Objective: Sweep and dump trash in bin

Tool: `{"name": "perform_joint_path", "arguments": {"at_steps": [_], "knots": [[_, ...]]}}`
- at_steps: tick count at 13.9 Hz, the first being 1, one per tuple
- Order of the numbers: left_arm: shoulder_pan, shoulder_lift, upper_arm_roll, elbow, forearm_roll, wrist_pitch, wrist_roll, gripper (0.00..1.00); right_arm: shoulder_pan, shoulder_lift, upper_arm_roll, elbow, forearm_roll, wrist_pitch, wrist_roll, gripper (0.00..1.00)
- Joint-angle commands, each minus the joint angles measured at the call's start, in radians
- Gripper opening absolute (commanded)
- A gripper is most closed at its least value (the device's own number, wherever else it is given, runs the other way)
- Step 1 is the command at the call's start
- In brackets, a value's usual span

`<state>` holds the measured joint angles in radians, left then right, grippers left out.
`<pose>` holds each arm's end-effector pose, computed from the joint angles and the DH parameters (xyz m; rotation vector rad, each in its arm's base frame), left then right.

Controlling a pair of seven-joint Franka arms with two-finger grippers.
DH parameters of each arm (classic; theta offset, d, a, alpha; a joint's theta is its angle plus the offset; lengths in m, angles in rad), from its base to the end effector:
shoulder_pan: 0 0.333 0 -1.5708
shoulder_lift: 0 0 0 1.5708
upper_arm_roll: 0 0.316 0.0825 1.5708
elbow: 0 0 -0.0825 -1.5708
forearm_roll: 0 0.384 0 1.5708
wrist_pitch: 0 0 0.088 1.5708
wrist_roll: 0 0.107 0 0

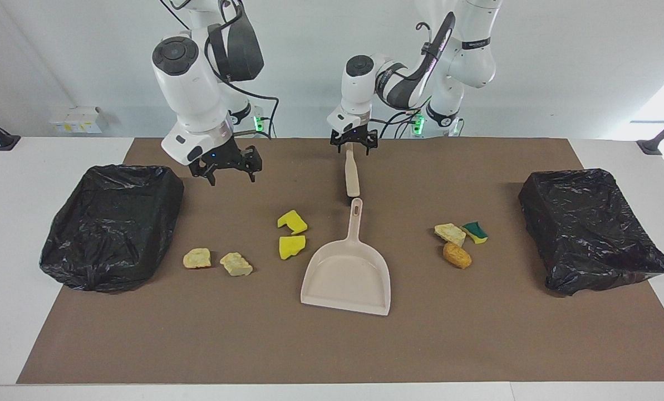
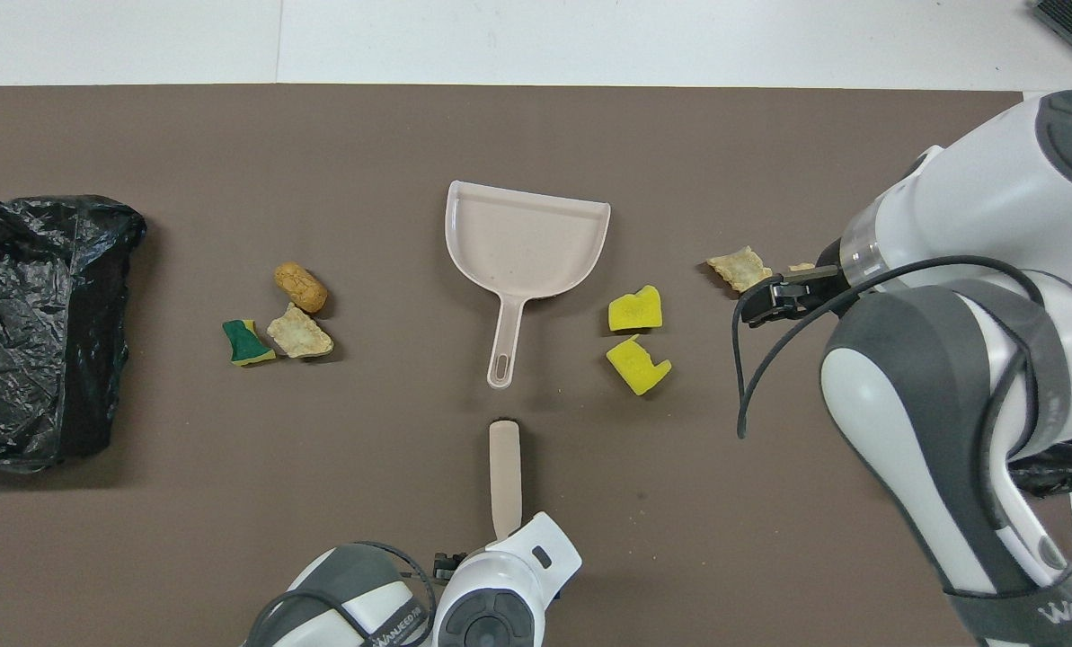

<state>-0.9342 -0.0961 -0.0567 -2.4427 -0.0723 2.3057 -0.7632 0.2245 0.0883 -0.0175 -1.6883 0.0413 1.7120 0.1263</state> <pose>0.2549 -0.3916 0.3349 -3.1264 0.2786 0.0980 0.5704 0.1241 0.5304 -3.1097 -0.1145 0.1092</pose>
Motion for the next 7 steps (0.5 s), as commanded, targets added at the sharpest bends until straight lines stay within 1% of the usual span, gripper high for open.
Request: {"name": "perform_joint_path", "arguments": {"at_steps": [1, 2, 7], "knots": [[-0.026, -0.025, 0.017, -0.029, -0.036, 0.020, -0.021, 0.40, 0.001, -0.001, -0.002, 0.004, 0.019, 0.008, 0.021, 1.00], [-0.026, -0.027, 0.017, -0.029, -0.053, 0.011, -0.016, 0.00, 0.001, -0.001, -0.002, 0.004, 0.019, 0.008, 0.021, 1.00], [-0.026, -0.024, 0.018, -0.022, -0.057, 0.008, -0.019, 0.00, 0.001, -0.001, -0.002, 0.004, 0.019, 0.006, 0.022, 1.00]]}}
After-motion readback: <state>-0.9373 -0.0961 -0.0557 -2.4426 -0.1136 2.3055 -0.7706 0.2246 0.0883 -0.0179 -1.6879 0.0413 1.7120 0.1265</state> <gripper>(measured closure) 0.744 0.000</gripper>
